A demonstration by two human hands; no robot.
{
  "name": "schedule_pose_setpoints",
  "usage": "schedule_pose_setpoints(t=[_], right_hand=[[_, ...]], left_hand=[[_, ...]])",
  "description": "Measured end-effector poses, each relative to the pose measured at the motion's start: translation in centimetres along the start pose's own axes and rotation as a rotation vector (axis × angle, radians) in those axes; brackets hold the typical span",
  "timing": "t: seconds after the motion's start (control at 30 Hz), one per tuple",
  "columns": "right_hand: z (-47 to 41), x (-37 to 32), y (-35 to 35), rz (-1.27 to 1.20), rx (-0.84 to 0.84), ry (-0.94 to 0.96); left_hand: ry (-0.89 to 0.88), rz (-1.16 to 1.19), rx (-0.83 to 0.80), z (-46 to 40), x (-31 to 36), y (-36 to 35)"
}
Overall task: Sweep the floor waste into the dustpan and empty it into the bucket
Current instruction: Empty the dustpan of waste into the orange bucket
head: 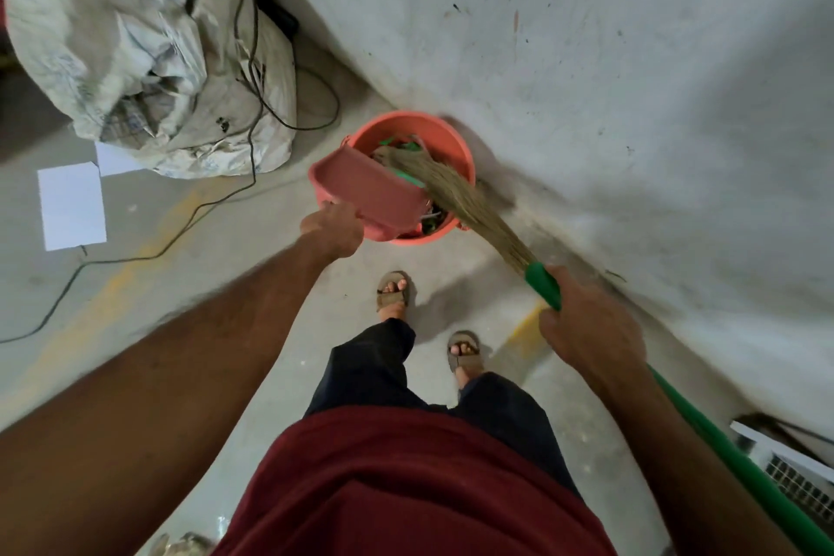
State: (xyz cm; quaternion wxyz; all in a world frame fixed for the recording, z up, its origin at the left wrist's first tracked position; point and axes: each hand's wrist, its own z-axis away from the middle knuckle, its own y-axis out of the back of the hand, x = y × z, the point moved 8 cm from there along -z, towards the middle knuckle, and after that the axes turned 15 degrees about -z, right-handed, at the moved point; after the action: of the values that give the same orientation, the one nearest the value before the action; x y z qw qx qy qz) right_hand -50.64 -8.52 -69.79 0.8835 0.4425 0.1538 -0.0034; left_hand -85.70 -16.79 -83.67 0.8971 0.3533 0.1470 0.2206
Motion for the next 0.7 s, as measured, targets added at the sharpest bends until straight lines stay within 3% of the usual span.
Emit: schedule_pose_setpoints(t=[0.17,0.47,0.7], right_hand=[[1.2,2.8,0.0,-0.1,0.041,0.041],[6.2,10.3,0.0,-0.015,-0.026,0.253],[9.8,7.0,-1.8,0.106,-0.055,0.463]], left_hand=[[0.065,0.142,0.099,6.7,1.2,0.4],[0.415,0.333,0.265,24.1,2.2,-5.1],[0.651,0.482,0.281,36.5,0.2,-10.5]])
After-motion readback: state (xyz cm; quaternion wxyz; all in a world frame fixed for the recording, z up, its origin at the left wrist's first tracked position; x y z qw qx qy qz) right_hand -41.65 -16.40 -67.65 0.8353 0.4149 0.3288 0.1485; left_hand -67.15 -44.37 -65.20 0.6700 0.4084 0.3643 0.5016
